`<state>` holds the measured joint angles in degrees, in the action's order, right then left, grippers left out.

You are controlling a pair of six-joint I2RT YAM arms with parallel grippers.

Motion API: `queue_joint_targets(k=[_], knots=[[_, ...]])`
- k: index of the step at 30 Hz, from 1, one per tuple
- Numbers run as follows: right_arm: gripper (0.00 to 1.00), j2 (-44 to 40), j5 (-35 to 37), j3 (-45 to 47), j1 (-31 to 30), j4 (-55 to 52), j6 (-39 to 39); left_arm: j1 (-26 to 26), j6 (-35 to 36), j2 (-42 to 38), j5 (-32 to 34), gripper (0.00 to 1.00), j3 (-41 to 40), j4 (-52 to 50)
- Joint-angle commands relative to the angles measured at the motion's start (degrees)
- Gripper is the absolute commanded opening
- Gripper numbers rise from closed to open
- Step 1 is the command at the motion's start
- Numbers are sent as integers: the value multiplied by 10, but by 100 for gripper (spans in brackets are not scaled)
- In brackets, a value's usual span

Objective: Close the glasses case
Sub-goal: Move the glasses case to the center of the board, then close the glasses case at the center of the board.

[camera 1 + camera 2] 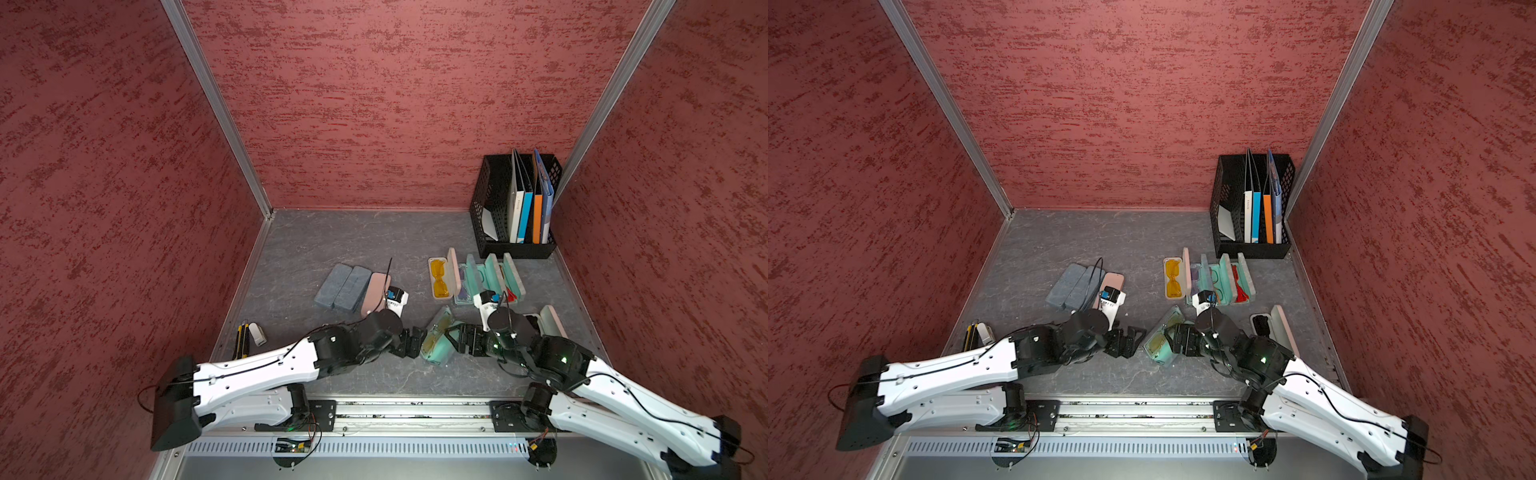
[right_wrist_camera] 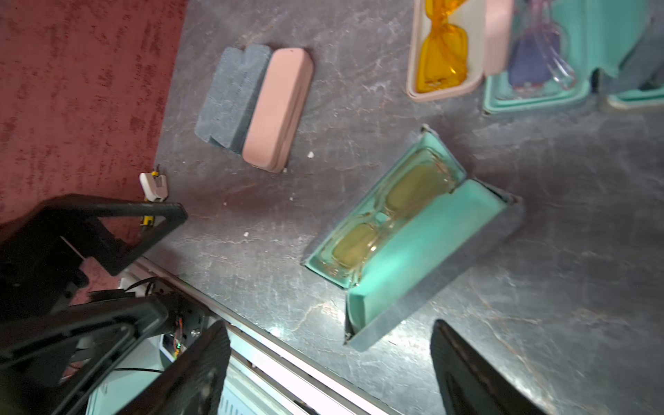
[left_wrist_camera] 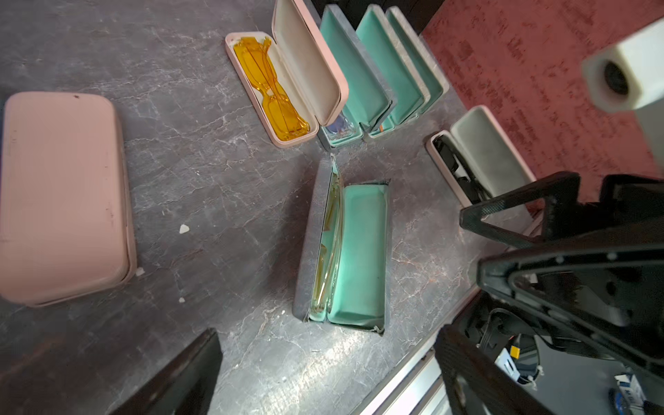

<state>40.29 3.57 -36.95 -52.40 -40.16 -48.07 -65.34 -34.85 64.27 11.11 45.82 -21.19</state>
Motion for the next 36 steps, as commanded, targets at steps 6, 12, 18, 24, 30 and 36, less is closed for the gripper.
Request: queue_joint_targets(k=[6, 12, 18, 24, 30, 36], knots=[[86, -57, -34, 68, 29, -28, 1, 46, 116, 169, -92, 87, 95, 17], [84, -97, -41, 98, 32, -39, -12, 54, 146, 266, -87, 76, 146, 3], [82, -121, -51, 123, 32, -34, -21, 62, 157, 308, -76, 63, 166, 3], [81, -120, -56, 134, 32, -26, -22, 72, 159, 326, -92, 54, 164, 22], [81, -119, -60, 142, 32, -19, -19, 74, 162, 337, -100, 54, 163, 34], [81, -123, -64, 152, 32, -14, -18, 74, 166, 345, -94, 38, 169, 28]])
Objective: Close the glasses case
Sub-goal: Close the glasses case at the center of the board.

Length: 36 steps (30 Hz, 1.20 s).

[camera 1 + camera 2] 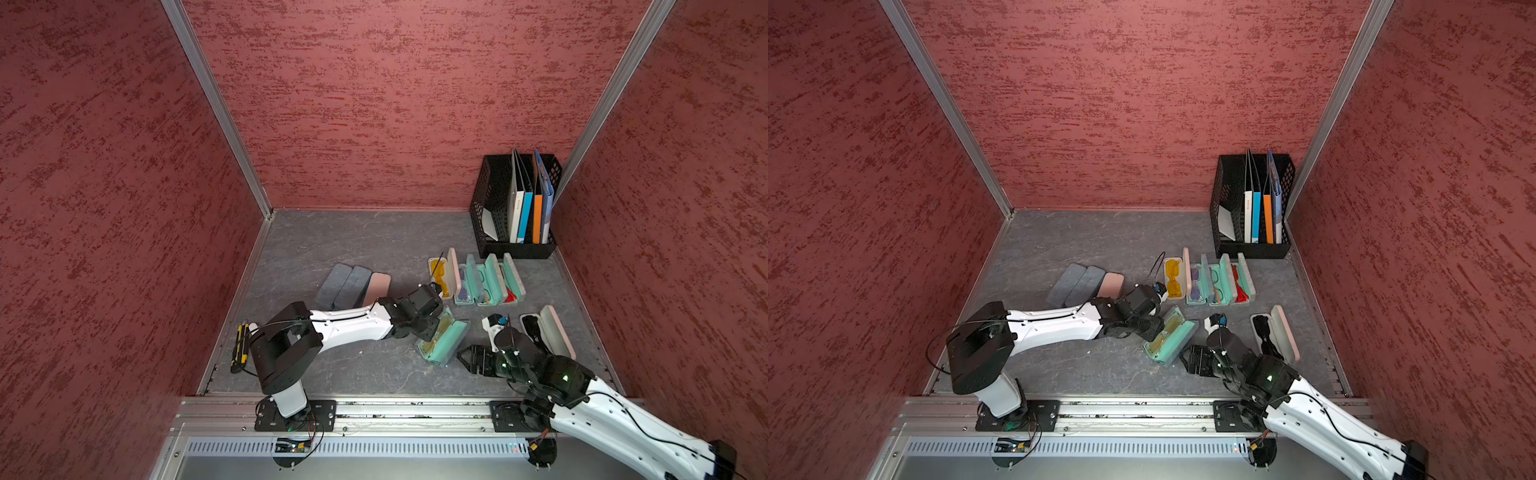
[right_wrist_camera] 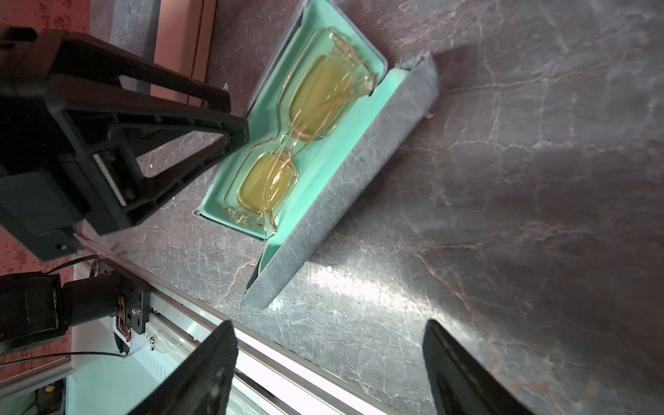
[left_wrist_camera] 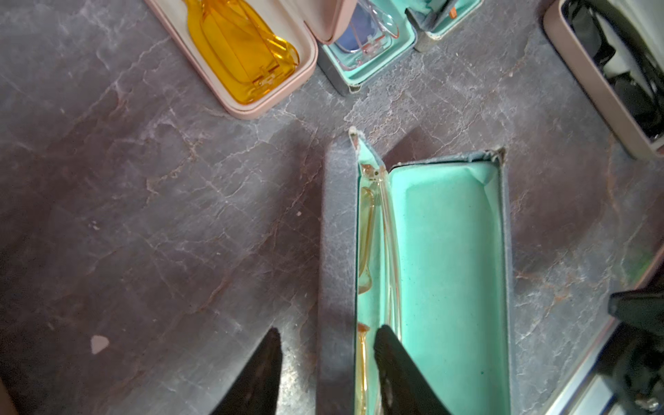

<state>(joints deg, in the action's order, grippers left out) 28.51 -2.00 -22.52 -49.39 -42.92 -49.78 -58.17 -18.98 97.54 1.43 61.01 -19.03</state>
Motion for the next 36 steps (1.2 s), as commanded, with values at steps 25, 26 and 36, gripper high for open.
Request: queue_joint_targets(k=[25, 26, 36], knots=[[79, 33, -39, 14, 2, 76, 10, 11, -28, 28, -9, 23, -43, 65], [79, 39, -42, 14, 2, 82, 12, 11, -32, 27, -11, 23, -48, 68], [77, 85, -56, 12, 2, 146, 14, 10, -83, 7, -24, 24, -100, 113]])
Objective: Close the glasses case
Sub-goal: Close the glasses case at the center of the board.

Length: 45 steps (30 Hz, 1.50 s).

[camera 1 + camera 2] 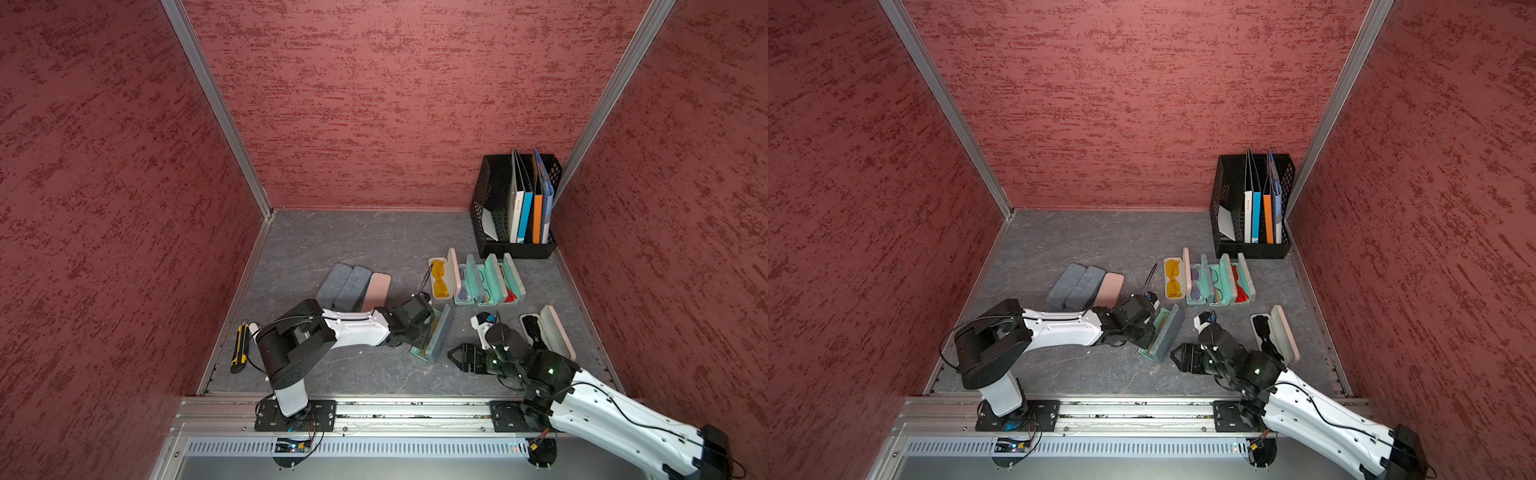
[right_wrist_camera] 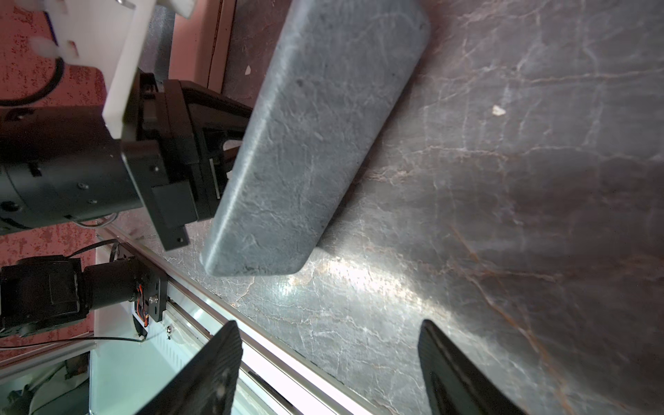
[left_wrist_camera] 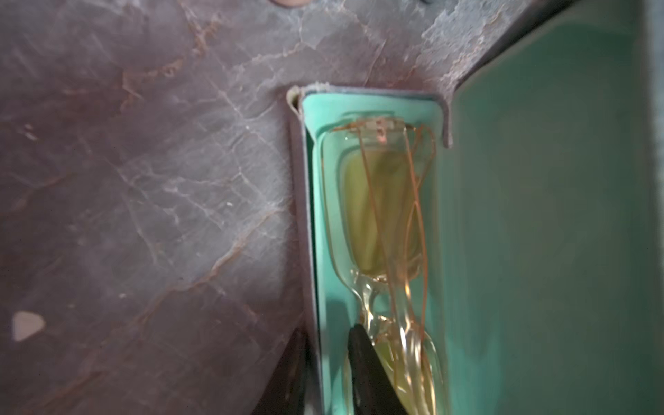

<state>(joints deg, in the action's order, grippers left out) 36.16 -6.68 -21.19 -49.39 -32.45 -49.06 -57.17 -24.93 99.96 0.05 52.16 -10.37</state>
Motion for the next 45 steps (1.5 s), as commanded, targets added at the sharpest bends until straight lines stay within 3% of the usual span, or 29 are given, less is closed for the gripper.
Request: queue_joint_targets(k=[1, 20, 32, 45], knots=[[76, 15, -11, -3, 1, 49, 7, -2, -29, -19, -11, 24, -17, 32], [73, 135, 3, -88, 2, 85, 35, -34, -104, -70, -7, 26, -106, 127], [49, 176, 12, -93, 2, 97, 38, -47, -111, -91, 5, 24, -130, 155], [39, 195, 8, -83, 1, 120, 38, -52, -110, -84, 8, 20, -133, 171]])
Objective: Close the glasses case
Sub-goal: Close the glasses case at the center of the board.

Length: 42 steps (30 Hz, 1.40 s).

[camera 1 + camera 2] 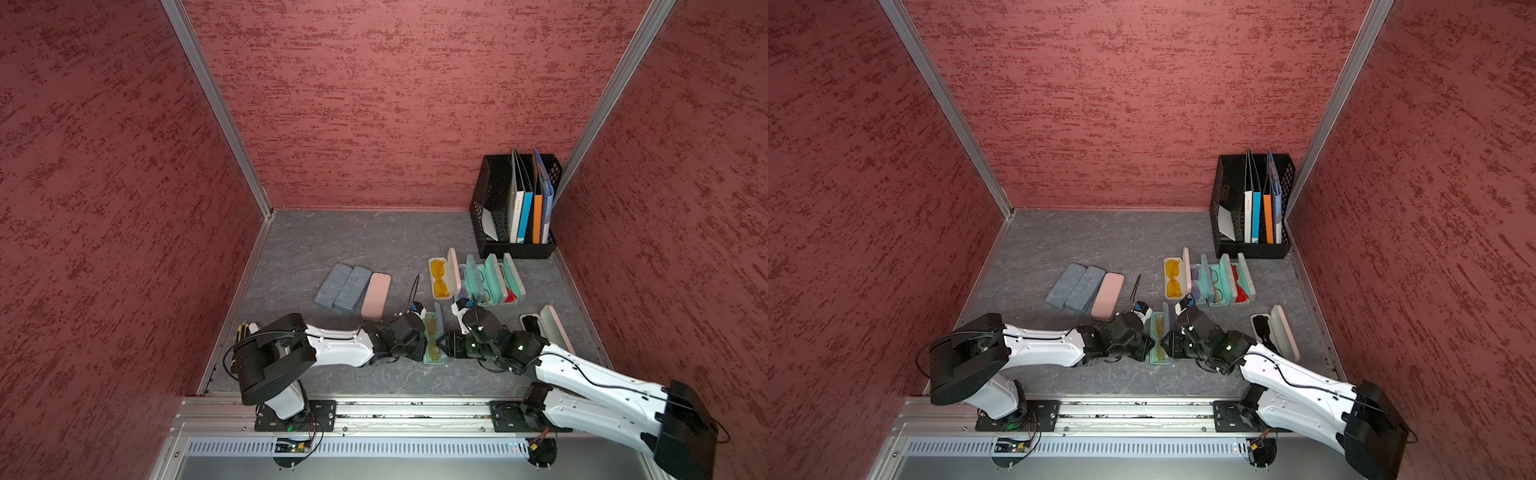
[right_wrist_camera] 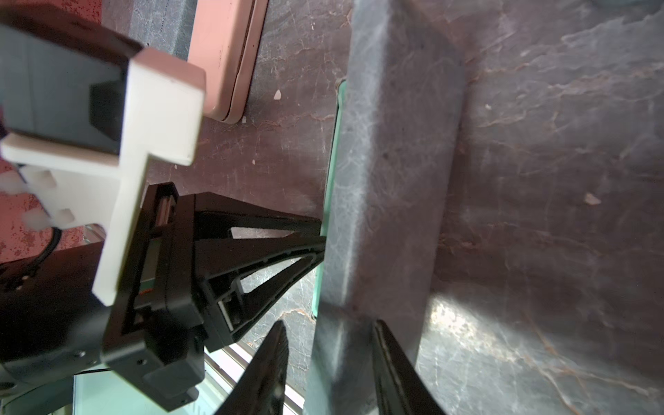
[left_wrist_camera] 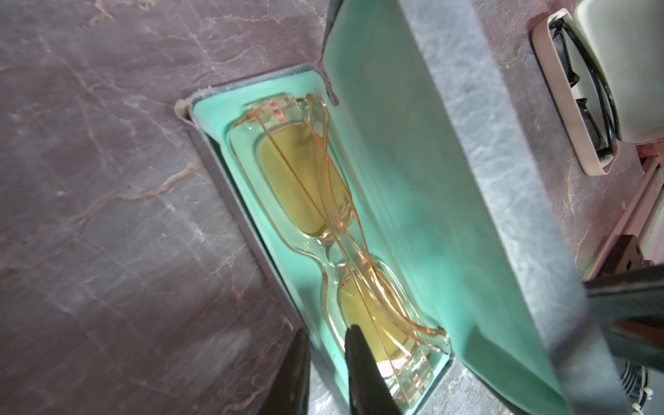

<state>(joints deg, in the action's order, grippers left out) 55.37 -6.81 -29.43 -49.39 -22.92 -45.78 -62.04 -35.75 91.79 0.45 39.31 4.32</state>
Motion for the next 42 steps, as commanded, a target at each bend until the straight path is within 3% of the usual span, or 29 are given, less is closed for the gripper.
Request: queue_joint_targets(k=[1, 28, 42], knots=[[38, 4, 9, 0, 2, 26, 5, -4, -2, -2, 5, 20, -5, 25], [35, 79, -24, 23, 1, 109, 0, -4, -3, 8, 1, 20, -14, 52], [37, 124, -27, 23, -1, 130, 0, -8, -8, -42, 19, 21, -46, 66]])
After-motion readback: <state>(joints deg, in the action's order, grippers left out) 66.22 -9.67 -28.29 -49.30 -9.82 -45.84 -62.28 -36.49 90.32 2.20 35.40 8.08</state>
